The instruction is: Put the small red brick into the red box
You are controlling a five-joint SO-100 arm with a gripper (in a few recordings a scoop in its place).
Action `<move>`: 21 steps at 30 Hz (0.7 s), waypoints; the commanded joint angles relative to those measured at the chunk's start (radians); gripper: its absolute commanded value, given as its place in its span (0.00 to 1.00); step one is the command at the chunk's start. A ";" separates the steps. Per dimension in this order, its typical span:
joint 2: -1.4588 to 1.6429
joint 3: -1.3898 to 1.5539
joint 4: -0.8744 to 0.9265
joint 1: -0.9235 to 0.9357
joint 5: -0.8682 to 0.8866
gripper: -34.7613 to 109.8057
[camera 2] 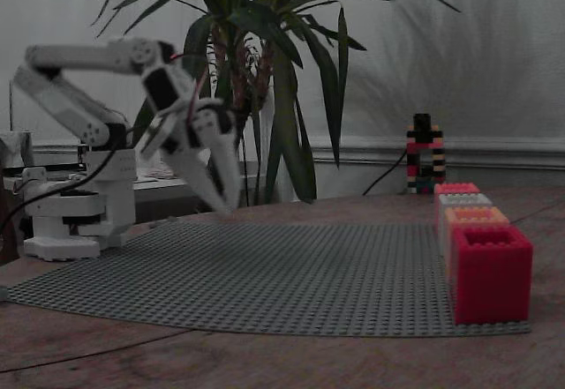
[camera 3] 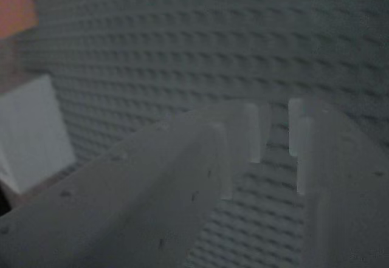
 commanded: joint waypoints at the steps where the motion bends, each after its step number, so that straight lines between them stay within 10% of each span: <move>1: 0.276 0.069 0.117 -0.046 0.005 0.24; 21: 0.555 0.196 0.264 -0.069 0.060 0.24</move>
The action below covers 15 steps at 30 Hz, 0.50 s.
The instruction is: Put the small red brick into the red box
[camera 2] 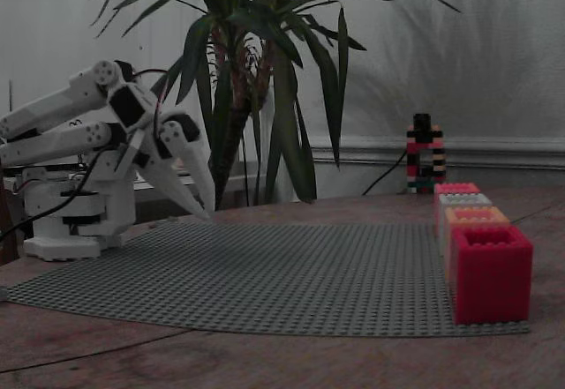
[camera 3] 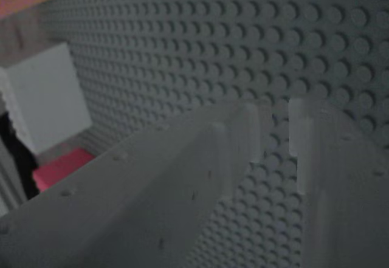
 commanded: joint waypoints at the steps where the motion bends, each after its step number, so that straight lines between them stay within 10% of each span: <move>1: 0.009 -0.003 0.028 -0.029 0.021 0.24; 15: 0.009 -0.003 0.028 -0.028 0.032 0.24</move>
